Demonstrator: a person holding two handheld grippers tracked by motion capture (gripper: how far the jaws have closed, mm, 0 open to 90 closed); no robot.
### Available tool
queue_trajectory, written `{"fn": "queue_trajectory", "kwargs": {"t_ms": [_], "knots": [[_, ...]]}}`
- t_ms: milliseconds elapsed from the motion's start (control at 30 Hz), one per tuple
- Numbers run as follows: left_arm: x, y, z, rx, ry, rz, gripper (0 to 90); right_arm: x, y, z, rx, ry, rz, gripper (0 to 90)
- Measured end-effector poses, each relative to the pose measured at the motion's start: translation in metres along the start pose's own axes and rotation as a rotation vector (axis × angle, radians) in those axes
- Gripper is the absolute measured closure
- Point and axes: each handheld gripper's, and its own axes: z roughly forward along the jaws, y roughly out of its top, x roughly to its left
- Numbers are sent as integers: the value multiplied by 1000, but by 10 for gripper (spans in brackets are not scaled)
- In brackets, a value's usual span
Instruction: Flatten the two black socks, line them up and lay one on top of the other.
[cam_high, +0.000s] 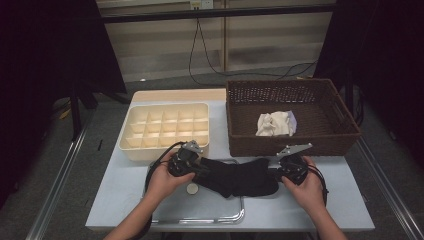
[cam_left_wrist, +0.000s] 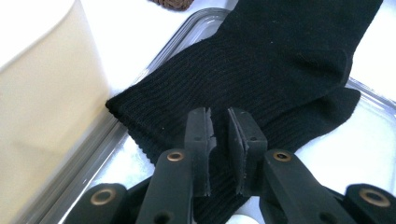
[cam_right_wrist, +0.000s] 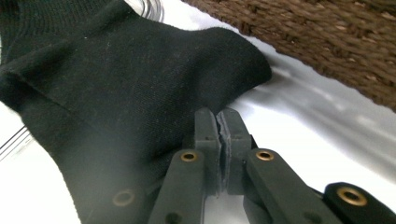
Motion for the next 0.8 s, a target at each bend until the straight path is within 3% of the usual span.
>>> {"fn": "queue_trajectory", "kwargs": {"t_ms": [167, 267, 333, 600, 767, 800], "knots": [[1, 0, -4, 12, 17, 22, 798, -5, -2, -7, -18, -17, 18, 881], [-1, -1, -4, -4, 14, -9, 803, -8, -4, -9, -17, -6, 32, 878], [1, -1, -5, 1, 14, 7, 803, -7, -4, -10, -21, 4, 38, 873], [4, -2, -6, -13, 51, -1, 676, -4, -1, -17, -41, 4, 30, 888], [3, -2, -2, 12, 53, 11, 630, 1, 1, -16, -38, 33, 13, 900], [2, -3, -1, 6, 58, -5, 629, 3, 1, -15, -38, 39, 6, 900]]}}
